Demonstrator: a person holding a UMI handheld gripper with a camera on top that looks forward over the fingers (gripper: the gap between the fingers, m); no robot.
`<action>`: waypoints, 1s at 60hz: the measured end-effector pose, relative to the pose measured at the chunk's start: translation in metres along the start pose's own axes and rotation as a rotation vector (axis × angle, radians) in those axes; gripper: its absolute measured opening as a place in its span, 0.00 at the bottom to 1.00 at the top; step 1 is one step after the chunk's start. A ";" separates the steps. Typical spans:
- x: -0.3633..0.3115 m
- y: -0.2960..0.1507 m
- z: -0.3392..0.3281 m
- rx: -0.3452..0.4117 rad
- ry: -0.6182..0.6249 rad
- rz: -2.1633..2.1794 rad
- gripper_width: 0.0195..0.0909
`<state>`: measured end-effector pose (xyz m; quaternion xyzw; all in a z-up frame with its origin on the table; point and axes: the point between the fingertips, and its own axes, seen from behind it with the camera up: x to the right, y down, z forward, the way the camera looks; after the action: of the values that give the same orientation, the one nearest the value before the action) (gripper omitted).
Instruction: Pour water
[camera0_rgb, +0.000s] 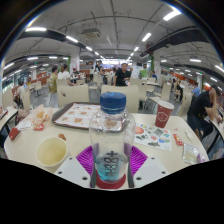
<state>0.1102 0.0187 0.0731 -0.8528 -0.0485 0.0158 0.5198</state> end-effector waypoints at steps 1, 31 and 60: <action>0.001 0.004 0.001 -0.007 0.002 0.004 0.32; 0.004 0.029 -0.021 -0.123 0.051 0.023 0.90; -0.040 0.014 -0.198 -0.281 0.066 0.055 0.91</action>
<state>0.0865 -0.1673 0.1509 -0.9181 -0.0099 -0.0049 0.3962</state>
